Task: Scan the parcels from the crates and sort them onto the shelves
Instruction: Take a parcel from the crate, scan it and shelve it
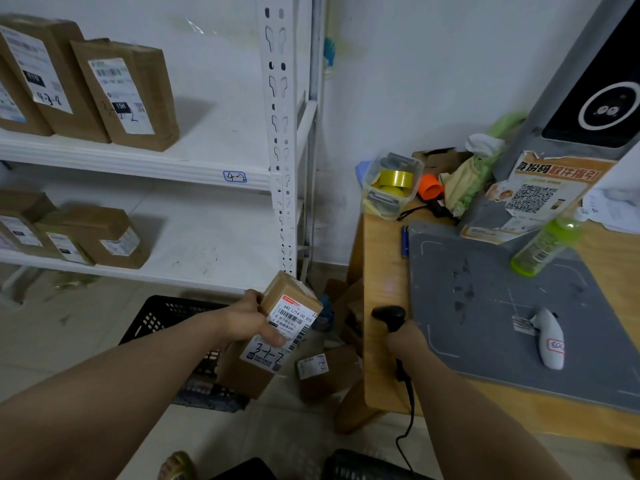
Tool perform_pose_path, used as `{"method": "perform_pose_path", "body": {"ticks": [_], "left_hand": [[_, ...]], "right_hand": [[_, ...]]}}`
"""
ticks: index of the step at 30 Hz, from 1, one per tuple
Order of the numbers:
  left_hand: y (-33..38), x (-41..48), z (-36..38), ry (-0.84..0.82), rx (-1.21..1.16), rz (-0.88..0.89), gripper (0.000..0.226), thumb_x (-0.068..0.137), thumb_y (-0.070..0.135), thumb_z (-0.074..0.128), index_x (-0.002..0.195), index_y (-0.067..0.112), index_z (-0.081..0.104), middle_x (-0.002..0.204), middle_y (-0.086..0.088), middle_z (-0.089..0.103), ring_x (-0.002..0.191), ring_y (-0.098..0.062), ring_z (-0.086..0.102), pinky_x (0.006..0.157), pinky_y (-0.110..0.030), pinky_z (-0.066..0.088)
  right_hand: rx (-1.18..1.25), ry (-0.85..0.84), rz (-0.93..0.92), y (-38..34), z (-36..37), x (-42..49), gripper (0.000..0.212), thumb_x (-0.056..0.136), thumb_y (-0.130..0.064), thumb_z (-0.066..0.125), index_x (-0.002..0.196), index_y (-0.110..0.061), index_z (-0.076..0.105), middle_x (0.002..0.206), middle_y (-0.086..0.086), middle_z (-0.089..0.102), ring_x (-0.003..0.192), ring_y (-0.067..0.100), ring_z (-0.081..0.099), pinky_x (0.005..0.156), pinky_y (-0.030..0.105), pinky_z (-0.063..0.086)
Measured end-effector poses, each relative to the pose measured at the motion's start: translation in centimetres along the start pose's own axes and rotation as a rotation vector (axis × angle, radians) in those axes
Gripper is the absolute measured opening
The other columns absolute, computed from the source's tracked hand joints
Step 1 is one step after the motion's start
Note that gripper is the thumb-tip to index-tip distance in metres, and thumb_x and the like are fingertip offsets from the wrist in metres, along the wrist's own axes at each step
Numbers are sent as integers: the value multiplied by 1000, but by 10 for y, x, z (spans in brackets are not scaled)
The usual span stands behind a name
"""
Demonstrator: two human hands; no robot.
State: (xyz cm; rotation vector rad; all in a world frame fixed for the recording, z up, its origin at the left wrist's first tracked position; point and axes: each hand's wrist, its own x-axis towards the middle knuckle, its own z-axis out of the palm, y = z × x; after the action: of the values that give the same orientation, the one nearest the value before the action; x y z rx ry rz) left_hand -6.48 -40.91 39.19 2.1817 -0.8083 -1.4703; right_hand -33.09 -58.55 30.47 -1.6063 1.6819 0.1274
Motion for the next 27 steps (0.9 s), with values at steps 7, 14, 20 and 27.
{"method": "perform_pose_path", "body": {"ticks": [7,14,20,27], "left_hand": [[9,-7,8,-23,-15,40,93,71,14,90,139,17,27,120,0,65,103,-15,60,92,-34,47],[13,-16,8,-25,-102,79,93,72,16,89,141,21,27,119,0,67,101,-17,65,86,-34,51],[10,-27,-4,-38,-259,95,87,71,10,88,138,24,34,117,-5,73,106,-25,70,86,-38,56],[-13,-43,-44,56,-366,131,95,62,2,90,138,25,39,116,-4,74,112,-26,67,104,-50,49]], "right_hand": [[-2,102,10,-3,-10,-12,59,97,-9,50,150,2,25,92,11,55,74,21,55,55,31,44],[-59,259,-293,-30,-32,-47,42,92,-14,61,132,-17,47,126,9,52,106,24,56,83,36,52],[347,-298,-480,-92,-31,-85,47,94,-30,68,136,-26,49,119,2,60,106,20,62,84,35,56],[302,-586,-633,-169,-7,-115,83,77,-58,77,146,-33,39,137,-3,56,116,18,60,95,42,54]]}}
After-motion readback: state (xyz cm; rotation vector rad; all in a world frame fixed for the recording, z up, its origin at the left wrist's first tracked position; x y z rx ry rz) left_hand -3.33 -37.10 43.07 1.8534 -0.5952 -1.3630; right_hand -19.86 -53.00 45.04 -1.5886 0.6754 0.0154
